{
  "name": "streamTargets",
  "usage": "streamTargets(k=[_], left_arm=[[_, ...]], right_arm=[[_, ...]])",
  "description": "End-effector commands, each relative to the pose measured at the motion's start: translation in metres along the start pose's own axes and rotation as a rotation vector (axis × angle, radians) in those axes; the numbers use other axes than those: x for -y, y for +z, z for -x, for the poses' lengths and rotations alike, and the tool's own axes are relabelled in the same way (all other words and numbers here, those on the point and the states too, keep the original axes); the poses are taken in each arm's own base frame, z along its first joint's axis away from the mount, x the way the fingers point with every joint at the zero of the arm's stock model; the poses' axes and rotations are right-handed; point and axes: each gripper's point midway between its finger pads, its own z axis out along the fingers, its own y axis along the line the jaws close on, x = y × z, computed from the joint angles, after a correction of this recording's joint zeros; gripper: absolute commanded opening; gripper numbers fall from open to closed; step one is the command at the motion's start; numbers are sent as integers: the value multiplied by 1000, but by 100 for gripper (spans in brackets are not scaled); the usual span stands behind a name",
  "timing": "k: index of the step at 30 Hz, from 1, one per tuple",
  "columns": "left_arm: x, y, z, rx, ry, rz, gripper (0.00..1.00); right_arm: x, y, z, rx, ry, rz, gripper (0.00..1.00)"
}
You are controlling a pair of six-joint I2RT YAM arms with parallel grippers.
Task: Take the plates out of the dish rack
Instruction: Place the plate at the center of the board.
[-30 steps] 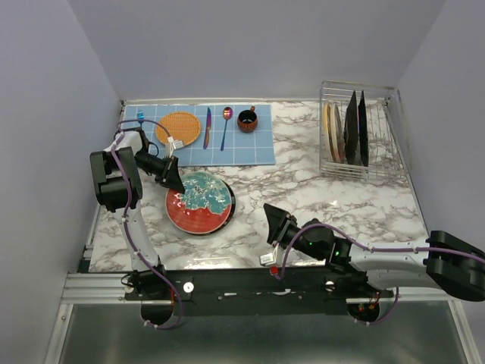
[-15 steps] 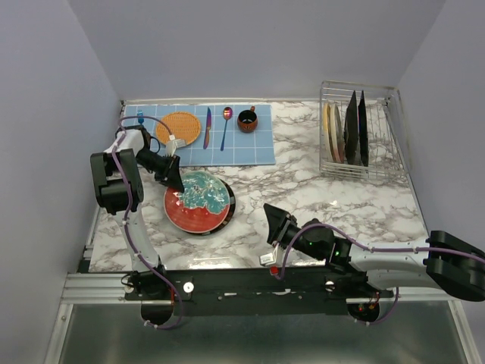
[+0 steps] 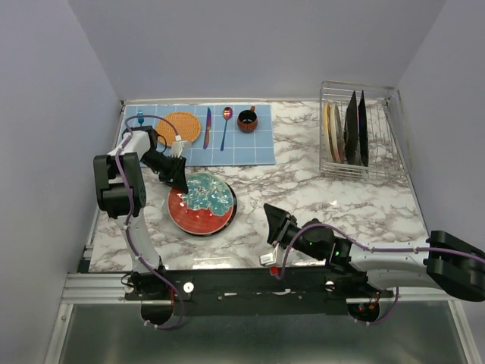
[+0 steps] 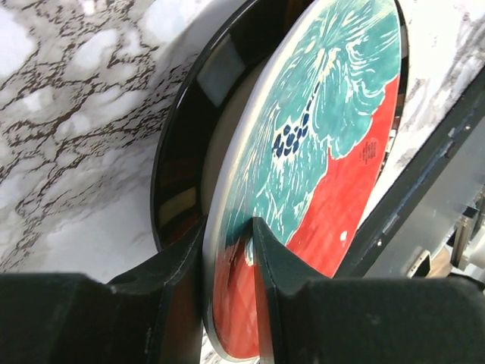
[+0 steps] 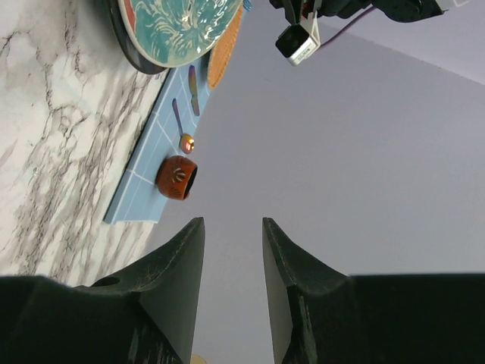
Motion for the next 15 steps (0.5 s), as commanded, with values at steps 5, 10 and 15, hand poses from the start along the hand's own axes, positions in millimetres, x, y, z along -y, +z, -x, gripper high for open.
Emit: streamTargets(k=[5,10,15], left_arm=[[-25,-13,3,-17,83,208,36],[-31,-16,5,-20,97,265,36],[-36,-17,4,-26,108,318,36]], right_arm=[[10,0,3,19,1,-34,44],[8,1,4,22,2,-28,44],[7,1,4,23,2,-25,43]])
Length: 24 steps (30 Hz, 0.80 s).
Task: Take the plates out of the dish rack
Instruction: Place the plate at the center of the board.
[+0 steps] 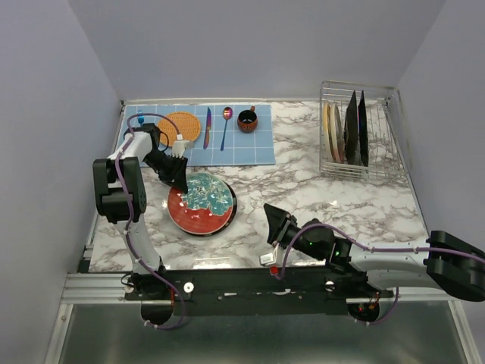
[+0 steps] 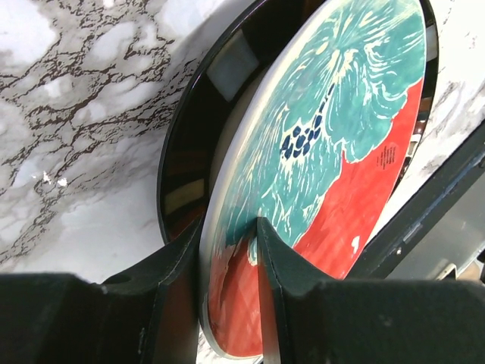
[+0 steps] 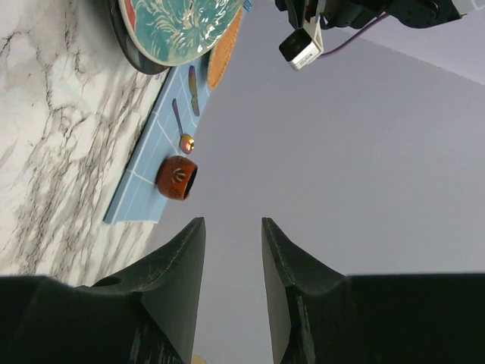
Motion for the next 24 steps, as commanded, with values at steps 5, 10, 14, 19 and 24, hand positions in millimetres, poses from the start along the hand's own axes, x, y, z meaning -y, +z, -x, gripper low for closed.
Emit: streamTargets(k=[5,10,14,19,24], left_arm=[[-38,-10,5,-18,99,250,36],[-39,-12,8,-15,114,286,35],[-42,-10,8,-26,117,309,36],[-40,-5,5,-39,122,294,38],[-37,-1,5,-37,129,262,44]], right_arm=[[7,0,4,25,1,-27,43],[5,0,5,28,2,-23,43],[4,0,5,28,-1,-21,43],[4,-1,4,26,3,-24,43],[6,-1,4,26,2,-29,42]])
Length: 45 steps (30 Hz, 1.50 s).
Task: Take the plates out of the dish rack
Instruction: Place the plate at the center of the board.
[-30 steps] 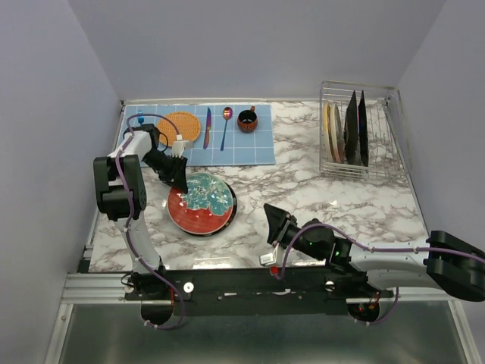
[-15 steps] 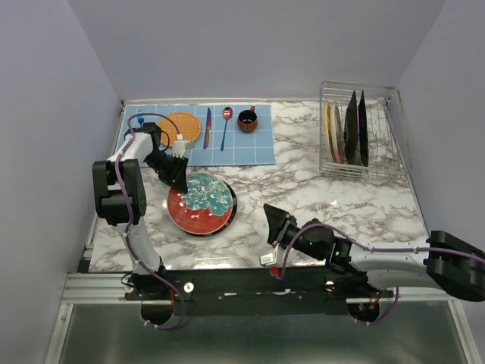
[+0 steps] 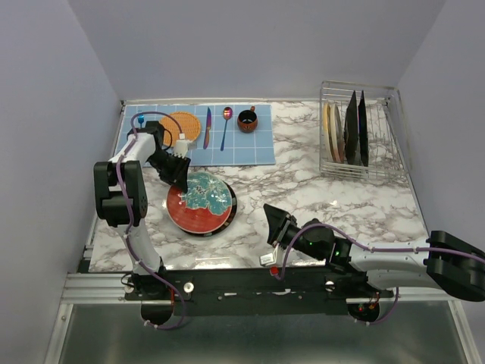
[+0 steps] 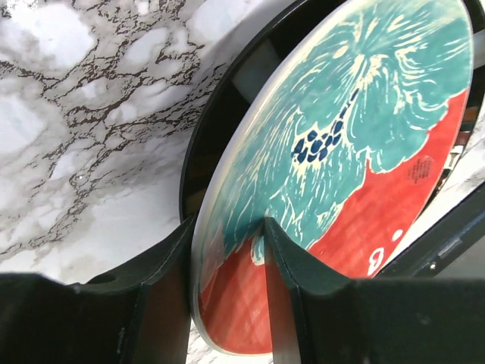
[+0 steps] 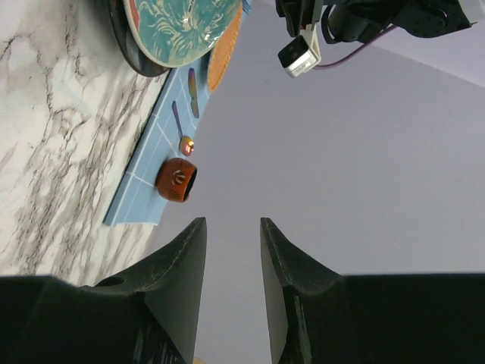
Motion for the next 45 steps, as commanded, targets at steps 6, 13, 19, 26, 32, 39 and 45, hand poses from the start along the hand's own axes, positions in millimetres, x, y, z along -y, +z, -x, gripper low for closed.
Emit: streamTargets(k=[6,13,19,26,32,39,45], left_arm=[[-28,10,-1,-24,93,114,47],[-29,9,-3,-27,93,127,51],[-34,6,-3,-29,98,164,53],[-37,7,-7,-40,103,180,53],[-45,5,-9,-51,114,218,52],[-51,-4,-3,-49,127,263,52],[-54,-12,0,-43,135,296,52]], right_arm=[[4,-2,3,17,1,-23,41],[5,-1,3,18,4,-22,41],[5,-1,4,22,0,-21,41],[5,0,4,20,1,-22,41],[2,-2,4,19,0,-16,41],[-1,-4,4,18,4,-12,41],[-3,-5,3,16,5,-9,41]])
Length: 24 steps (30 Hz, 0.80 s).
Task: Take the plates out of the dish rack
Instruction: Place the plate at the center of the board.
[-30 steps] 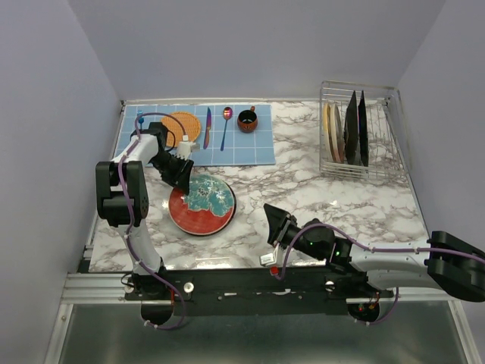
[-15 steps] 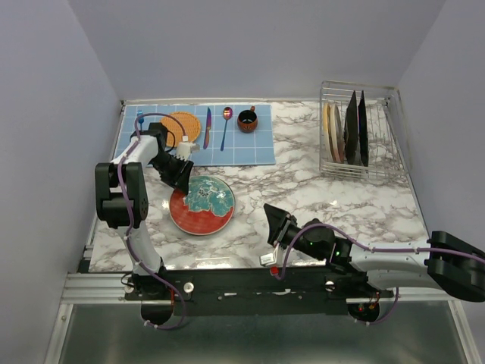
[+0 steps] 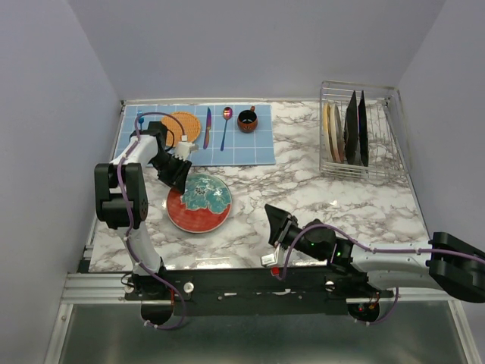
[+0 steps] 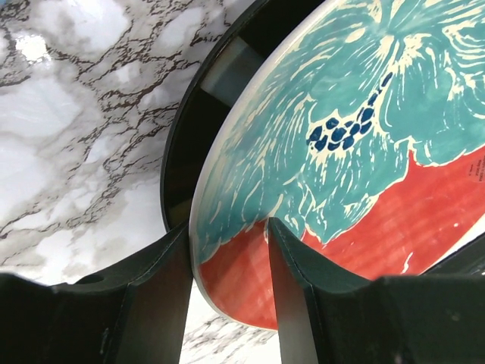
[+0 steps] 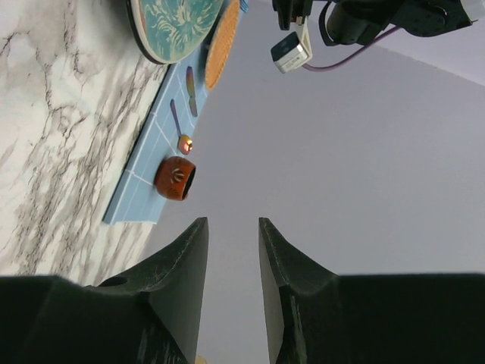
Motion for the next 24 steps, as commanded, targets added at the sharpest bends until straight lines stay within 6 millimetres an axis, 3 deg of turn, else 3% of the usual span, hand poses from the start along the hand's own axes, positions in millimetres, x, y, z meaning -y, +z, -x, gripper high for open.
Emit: streamTargets(k=[1,20,24], left_arm=[[-38,-13,5,0,71,184,52],[-42,-25,5,25,87,242,51],[-37,-33,12,78,88,228,51]], right_arm=[[-3,-2,4,20,3,-1,41],[-3,-2,3,15,-2,-1,40],[11,2,-3,-7,57,-16,40]])
